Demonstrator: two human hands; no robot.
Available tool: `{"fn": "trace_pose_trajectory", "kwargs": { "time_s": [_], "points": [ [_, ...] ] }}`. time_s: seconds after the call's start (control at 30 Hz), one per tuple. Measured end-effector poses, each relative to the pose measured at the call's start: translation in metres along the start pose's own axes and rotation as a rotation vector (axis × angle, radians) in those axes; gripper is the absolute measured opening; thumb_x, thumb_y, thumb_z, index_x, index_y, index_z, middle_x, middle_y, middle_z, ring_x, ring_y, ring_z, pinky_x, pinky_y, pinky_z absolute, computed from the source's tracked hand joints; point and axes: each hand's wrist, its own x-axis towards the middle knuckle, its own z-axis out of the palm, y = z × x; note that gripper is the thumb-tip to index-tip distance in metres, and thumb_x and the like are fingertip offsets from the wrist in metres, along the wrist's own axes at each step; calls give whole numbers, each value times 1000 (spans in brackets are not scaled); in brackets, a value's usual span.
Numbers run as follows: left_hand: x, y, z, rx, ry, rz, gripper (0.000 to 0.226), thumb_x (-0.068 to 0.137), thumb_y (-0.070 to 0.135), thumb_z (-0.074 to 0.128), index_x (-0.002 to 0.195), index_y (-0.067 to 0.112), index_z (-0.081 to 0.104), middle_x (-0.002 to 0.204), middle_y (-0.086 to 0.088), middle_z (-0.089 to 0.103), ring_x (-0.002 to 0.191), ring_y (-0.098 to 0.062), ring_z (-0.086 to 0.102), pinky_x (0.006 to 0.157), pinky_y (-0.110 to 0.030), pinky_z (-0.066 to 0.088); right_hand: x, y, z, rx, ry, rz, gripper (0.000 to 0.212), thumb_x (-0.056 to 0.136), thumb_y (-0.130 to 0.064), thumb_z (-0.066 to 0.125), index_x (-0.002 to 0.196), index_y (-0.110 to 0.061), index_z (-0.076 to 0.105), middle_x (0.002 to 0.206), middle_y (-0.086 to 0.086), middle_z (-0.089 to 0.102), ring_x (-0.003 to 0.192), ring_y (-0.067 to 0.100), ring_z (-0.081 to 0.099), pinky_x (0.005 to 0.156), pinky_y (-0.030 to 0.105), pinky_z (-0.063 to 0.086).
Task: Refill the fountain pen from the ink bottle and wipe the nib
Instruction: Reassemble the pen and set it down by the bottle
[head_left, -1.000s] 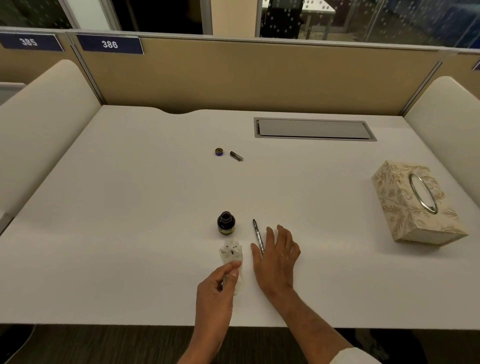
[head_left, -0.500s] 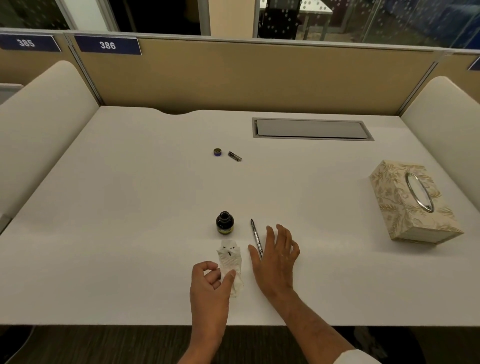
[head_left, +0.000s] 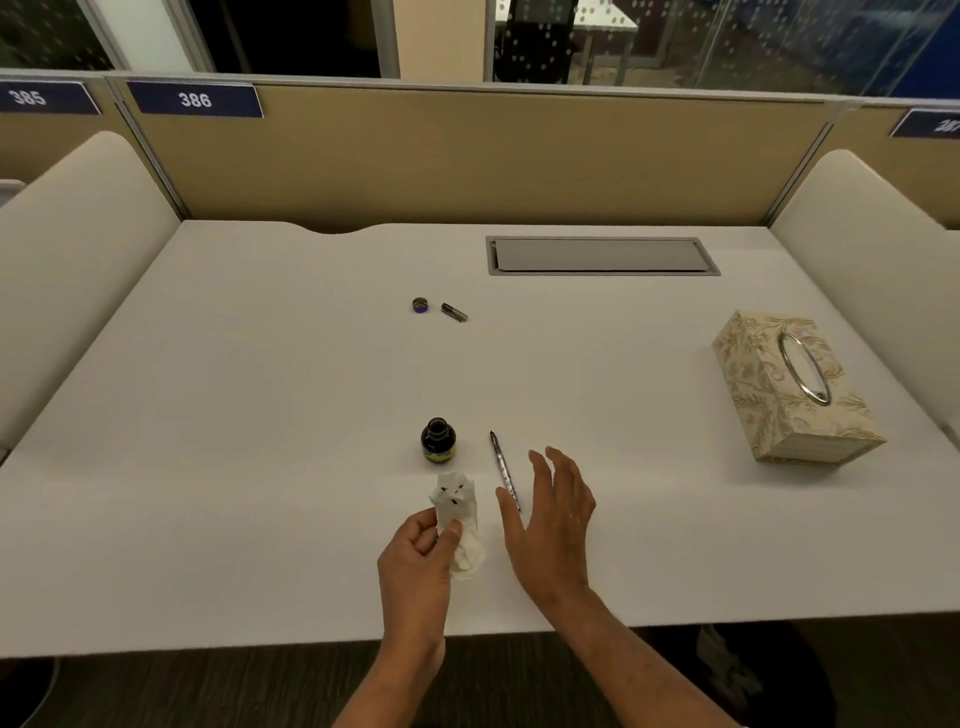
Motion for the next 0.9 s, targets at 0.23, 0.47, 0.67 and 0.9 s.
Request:
{"fn": "trace_pose_trajectory", "kwargs": {
  "time_s": [0.23, 0.47, 0.67, 0.9],
  "points": [
    [-8, 8, 14, -147, -59, -86, 21, 92, 3, 69, 111, 13, 69, 102, -4, 77, 94, -19, 73, 82, -31, 57, -38, -28, -54, 557, -84, 255, 28, 98, -38, 58, 125, -33, 57, 121, -21, 61, 112, -1, 59, 87, 16, 52],
    [-37, 2, 38, -209, -157, -176, 26, 84, 0, 75, 109, 4, 71, 107, -16, 78, 107, -35, 71, 102, -48, 54, -68, -29, -90, 750, -186, 432, 10, 92, -33, 70, 101, -35, 69, 95, -17, 75, 88, 7, 70, 80, 34, 62],
    [-91, -10, 70, -240, -179, -222, 31, 81, -4, 76, 112, -2, 70, 104, -19, 78, 100, -34, 72, 99, -50, 56, -90, 8, -138, 821, -142, 492, 11, 90, -22, 72, 100, -26, 74, 92, -6, 78, 88, 14, 74, 83, 40, 62],
    [-178, -51, 130, -215, -180, -191, 25, 82, -3, 75, 107, 1, 73, 102, -17, 79, 97, -30, 74, 79, -37, 60, -128, 92, -201, 894, -137, 494, 8, 89, -16, 74, 95, -20, 77, 88, -1, 80, 85, 13, 76, 80, 34, 63]
  ]
}}
